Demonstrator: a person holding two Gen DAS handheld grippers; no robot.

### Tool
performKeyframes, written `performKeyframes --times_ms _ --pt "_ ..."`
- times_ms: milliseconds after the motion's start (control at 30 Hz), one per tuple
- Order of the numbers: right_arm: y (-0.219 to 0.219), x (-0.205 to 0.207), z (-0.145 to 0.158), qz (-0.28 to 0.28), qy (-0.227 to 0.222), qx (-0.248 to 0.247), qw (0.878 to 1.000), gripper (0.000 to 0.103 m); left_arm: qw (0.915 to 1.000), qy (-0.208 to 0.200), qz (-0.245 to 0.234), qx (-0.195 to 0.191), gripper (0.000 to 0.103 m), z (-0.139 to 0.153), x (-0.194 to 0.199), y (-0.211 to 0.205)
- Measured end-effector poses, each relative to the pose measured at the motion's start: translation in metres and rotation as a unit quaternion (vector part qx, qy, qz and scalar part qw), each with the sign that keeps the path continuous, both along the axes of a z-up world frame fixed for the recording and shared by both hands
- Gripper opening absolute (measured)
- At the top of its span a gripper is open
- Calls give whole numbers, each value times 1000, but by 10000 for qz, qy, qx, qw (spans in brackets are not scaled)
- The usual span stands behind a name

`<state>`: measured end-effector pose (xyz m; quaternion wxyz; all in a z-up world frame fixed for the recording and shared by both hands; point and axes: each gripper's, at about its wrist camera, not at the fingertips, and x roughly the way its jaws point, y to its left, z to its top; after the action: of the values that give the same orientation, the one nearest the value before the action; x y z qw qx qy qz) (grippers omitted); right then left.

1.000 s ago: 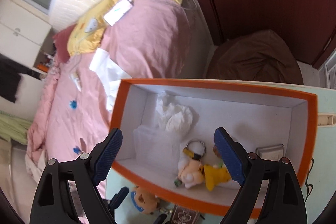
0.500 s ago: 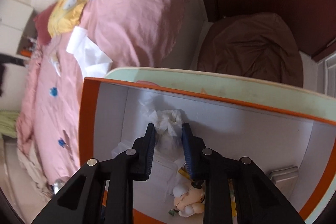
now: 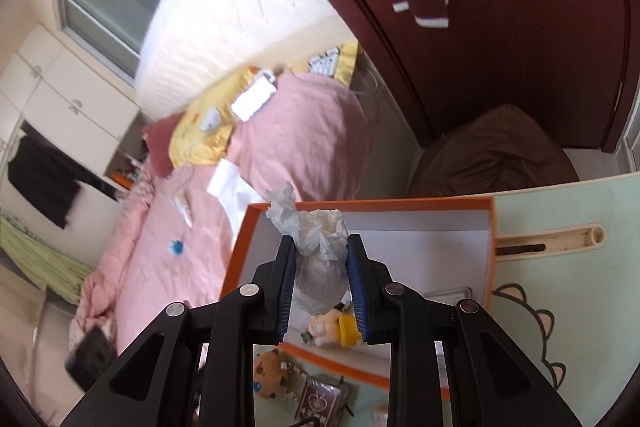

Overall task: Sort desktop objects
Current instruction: 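Grasp the white tissue in the box with the right gripper, then grasp the yellow-and-white dog figure with the left gripper while the right lifts the tissue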

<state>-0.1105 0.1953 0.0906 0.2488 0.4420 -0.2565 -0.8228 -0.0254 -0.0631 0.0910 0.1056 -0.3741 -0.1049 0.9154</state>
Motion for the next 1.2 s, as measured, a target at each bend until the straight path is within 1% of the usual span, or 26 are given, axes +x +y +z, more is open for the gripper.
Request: performKeyframes --times_ms 67,133,233,300,367,467,533,600,633,667,733,767,800,900,933,967,1000,1067,1133,1200 --pt "12 12 3 -57 148 -112 9998 25 9991 -321 -264 45 80 7 -27 7" --pt "23 22 3 -124 255 -197 9994 25 9958 -738 -532 103 80 9 -50 18" --pt "39 32 3 -256 325 -322 9986 25 9853 -1395 -972 132 80 5 -84 38" --pt "51 35 3 -332 331 -428 9980 26 9747 -1813 -1297 163 80 -1 -98 56" --pt "66 39 3 -438 352 -502 9972 26 9657 -2053 -1586 87 80 -7 -106 74" --pt "80 41 2 -520 324 -565 9965 28 9471 -2393 -2097 -416 80 -18 -113 104" --pt "88 42 0 -558 306 -643 9959 28 9361 -2609 -2285 -587 80 -25 -120 117" --pt "95 42 -1 -581 291 -718 9953 28 9261 -2854 -2373 -672 80 -33 -129 124" --pt "96 42 -1 -595 289 -752 9950 28 9204 -2969 -2428 -752 76 -38 -132 128" --pt "97 42 -2 -589 282 -773 9949 28 9131 -3066 -2535 -898 65 -43 -134 132" --pt "99 43 -2 -577 273 -817 9946 28 8978 -3209 -2750 -1242 53 -53 -133 139" --pt "99 43 -2 -568 270 -839 9945 28 8904 -3250 -2846 -1435 52 -59 -132 142" --pt "99 43 -2 -559 267 -860 9944 28 8879 -3267 -2907 -1427 51 -61 -132 143" --pt "100 46 -3 -521 254 -906 9942 28 8925 -3253 -2889 -1192 50 -67 -136 141" --pt "101 46 -3 -510 247 -917 9942 28 8953 -3195 -2864 -1200 48 -66 -134 140" --pt "100 45 -4 -499 235 -925 9942 28 8988 -3099 -2853 -1215 44 -65 -130 140" --pt "99 45 -5 -489 222 -934 9942 28 9020 -2998 -2851 -1231 44 -64 -125 140" --pt "98 45 -5 -463 212 -930 9944 28 9105 -2847 -2760 -1174 40 -62 -116 138" --pt "95 45 -6 -440 212 -905 9947 28 9218 -2655 -2635 -1018 31 -53 -109 130" --pt "93 46 -6 -419 219 -882 9950 28 9291 -2511 -2584 -831 30 -40 -106 121"
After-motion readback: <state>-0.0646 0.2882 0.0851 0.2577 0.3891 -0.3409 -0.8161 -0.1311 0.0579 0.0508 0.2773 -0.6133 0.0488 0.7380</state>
